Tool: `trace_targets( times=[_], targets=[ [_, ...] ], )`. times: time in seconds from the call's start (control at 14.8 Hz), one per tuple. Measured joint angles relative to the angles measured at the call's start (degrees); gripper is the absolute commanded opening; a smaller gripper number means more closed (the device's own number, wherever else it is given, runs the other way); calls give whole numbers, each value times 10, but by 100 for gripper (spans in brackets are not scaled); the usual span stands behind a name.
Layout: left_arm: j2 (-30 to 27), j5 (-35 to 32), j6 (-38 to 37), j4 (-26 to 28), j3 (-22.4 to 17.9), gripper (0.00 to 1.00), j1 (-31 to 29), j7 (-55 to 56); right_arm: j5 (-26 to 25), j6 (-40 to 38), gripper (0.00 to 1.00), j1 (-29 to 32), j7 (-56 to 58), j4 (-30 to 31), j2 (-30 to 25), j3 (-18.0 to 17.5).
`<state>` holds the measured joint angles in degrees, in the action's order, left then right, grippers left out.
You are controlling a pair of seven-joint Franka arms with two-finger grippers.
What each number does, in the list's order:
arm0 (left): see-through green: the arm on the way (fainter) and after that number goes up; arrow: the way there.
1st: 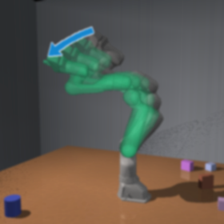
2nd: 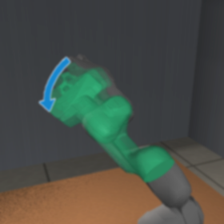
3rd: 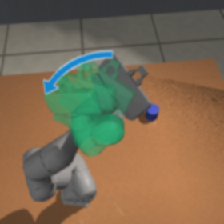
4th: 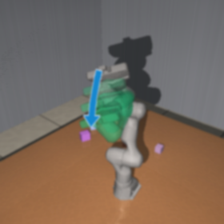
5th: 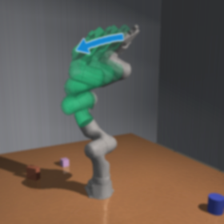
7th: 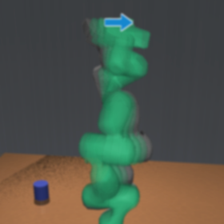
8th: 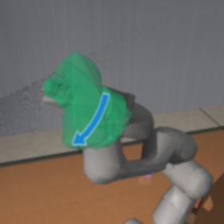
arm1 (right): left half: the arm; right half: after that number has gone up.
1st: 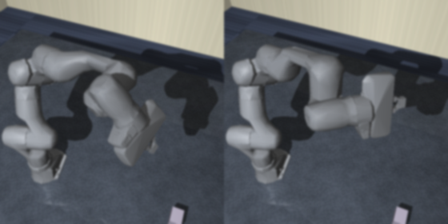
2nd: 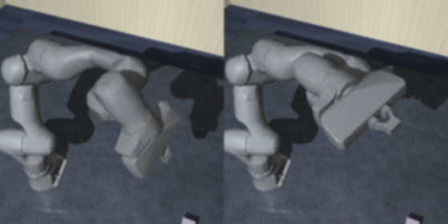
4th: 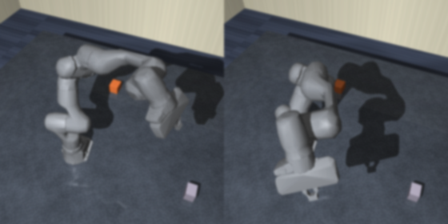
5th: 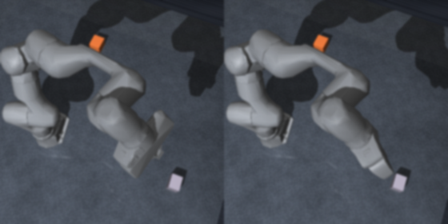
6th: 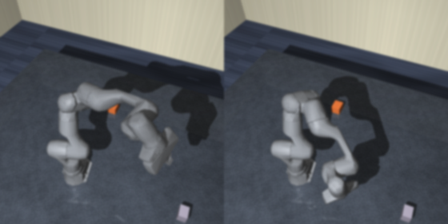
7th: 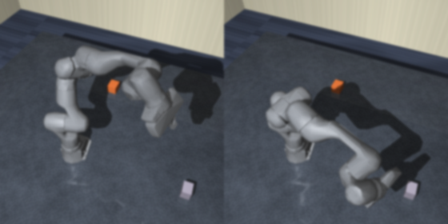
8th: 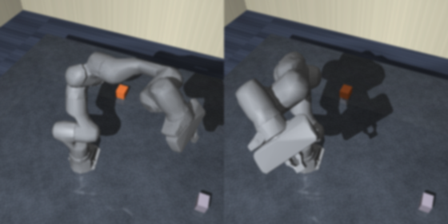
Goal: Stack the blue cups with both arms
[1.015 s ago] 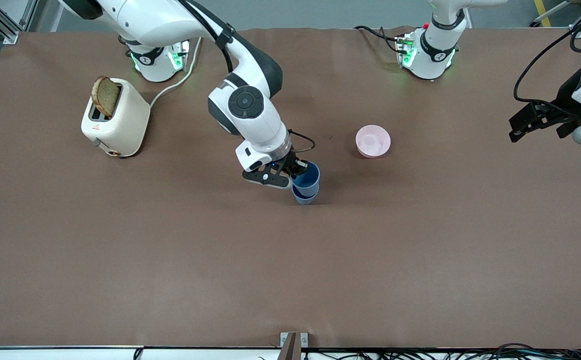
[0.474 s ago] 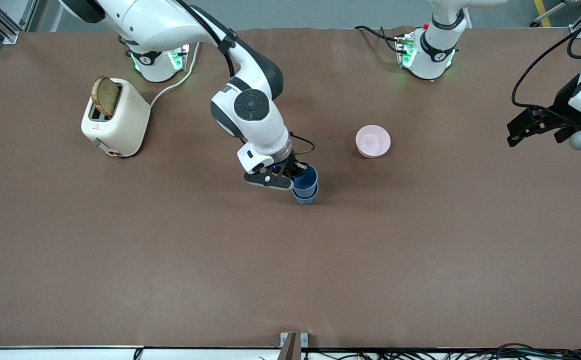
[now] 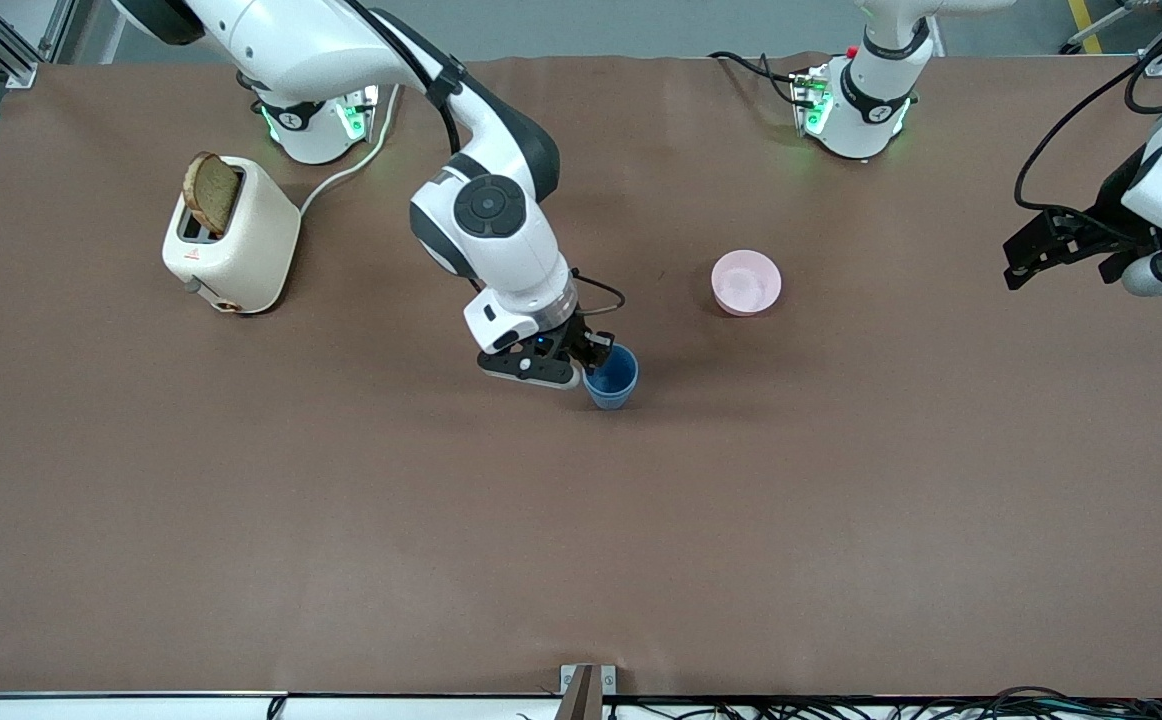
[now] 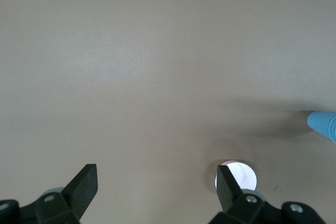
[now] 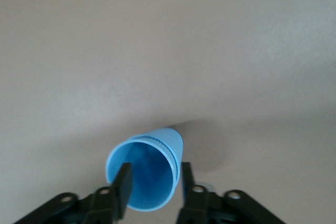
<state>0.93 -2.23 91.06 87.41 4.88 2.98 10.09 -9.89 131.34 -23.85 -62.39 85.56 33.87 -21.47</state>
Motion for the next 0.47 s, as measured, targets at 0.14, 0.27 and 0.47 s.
trace_targets(
  times=[0.14, 0.27, 0.47],
  targets=[
    [0, 0, -2, -1, 0, 100, 0, 0, -1, -2, 99, 3, 0, -1, -9, 0],
    [0, 0, -3, -1, 0, 100, 0, 0, -4, -12, 100, 10, 0, -3, -24, 2],
    [0, 0, -6, -3, 0, 100, -1, 0, -10, -110, 100, 71, 71, -10, -94, 6]
  ],
)
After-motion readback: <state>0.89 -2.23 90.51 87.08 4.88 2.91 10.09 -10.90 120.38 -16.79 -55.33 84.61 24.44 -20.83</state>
